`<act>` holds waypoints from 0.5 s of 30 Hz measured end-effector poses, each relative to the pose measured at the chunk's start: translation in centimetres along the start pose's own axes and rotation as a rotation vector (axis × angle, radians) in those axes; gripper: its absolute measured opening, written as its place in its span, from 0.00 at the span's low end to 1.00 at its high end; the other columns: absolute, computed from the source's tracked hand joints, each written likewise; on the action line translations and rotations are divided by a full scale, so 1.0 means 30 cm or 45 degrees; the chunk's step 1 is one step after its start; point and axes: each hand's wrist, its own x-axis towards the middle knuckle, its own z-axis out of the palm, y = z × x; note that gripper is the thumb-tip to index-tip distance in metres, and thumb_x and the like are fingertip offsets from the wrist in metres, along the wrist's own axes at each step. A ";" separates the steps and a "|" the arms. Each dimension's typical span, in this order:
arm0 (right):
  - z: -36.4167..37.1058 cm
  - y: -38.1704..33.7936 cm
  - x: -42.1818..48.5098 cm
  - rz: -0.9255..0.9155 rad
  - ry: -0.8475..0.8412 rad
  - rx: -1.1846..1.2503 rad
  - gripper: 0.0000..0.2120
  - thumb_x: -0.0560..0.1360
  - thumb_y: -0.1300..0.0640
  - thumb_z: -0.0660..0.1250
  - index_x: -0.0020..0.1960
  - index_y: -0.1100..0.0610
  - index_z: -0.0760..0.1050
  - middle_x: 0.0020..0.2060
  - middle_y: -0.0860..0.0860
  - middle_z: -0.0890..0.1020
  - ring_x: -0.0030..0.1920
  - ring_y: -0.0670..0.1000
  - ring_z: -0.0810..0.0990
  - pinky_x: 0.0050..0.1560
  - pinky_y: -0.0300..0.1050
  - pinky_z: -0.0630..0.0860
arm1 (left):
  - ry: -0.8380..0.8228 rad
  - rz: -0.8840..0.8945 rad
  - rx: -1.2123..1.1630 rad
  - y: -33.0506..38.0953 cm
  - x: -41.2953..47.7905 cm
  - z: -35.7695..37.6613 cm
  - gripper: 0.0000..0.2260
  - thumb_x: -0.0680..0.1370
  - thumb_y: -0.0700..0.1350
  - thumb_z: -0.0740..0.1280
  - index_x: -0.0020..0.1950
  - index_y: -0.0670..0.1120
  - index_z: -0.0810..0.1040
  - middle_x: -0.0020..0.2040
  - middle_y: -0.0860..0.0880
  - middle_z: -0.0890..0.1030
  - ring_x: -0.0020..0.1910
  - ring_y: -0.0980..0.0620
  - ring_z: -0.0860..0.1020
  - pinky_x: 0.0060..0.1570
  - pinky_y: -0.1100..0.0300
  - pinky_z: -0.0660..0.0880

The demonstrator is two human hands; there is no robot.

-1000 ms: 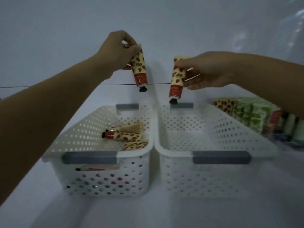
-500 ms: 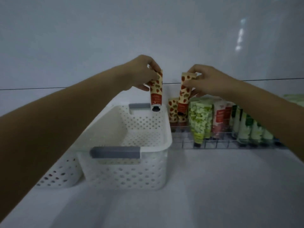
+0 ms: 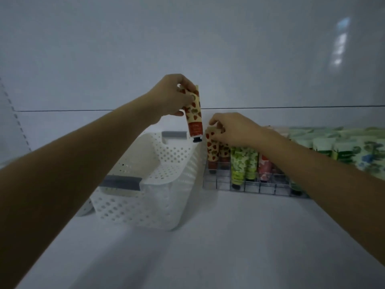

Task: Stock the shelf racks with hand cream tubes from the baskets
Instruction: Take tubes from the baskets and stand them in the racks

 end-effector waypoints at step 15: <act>-0.103 0.110 -0.078 0.010 -0.211 0.104 0.19 0.76 0.41 0.58 0.47 0.56 0.77 0.37 0.50 0.76 0.36 0.47 0.72 0.37 0.41 0.66 | -0.086 0.314 0.552 0.005 0.080 0.205 0.08 0.73 0.38 0.70 0.51 0.42 0.79 0.47 0.52 0.74 0.44 0.55 0.73 0.42 0.64 0.69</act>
